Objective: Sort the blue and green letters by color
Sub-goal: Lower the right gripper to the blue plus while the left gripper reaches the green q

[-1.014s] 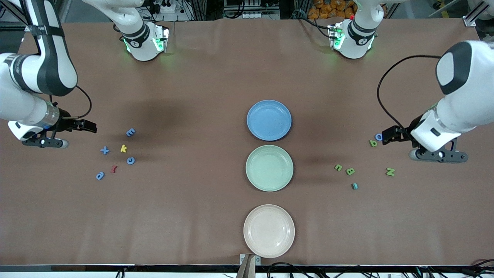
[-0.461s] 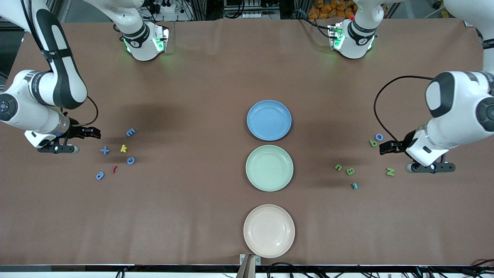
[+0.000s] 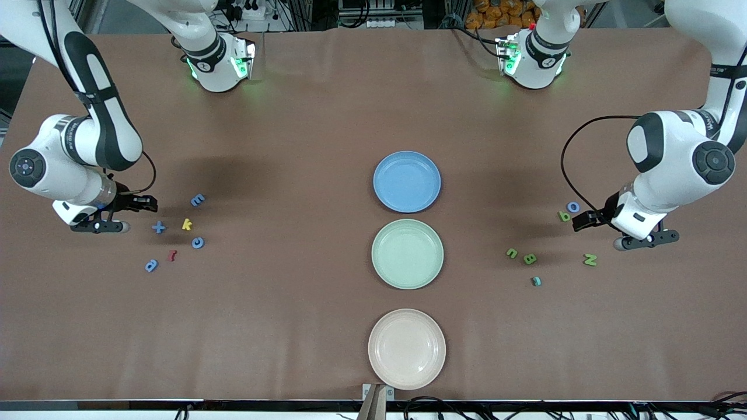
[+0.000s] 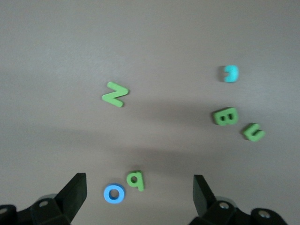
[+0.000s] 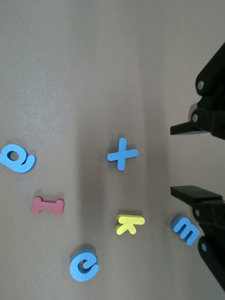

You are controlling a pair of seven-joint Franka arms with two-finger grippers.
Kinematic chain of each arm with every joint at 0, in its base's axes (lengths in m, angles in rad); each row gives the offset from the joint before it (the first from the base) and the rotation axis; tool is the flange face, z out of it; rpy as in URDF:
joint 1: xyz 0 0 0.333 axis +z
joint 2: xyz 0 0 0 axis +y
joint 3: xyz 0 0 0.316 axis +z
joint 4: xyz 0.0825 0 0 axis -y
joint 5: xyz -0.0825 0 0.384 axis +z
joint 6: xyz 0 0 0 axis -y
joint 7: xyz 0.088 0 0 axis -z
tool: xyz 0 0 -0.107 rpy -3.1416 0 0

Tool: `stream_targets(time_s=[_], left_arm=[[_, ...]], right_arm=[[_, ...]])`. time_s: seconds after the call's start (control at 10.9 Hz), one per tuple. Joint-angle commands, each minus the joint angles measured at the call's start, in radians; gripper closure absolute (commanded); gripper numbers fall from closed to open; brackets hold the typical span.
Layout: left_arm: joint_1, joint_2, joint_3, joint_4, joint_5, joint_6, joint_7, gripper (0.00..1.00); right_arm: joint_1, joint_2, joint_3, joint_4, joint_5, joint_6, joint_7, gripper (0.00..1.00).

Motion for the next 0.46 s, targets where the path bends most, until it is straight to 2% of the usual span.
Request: stream_targets(time_s=[0.0,0.37], left_arm=[[0.019,0.014,-0.005,-0.124,0.012,0.151,-0.041,0.0],[0.06,0.118,-0.002,-0.155,0.084,0.263,-0.061,0.0]], right_arm=[[-0.014,0.045,0.004,-0.009,-0.006,0.079,-0.011,0.51],[-0.025,0.088,0.0,-0.01,-0.008,0.143,-0.011,0.56]])
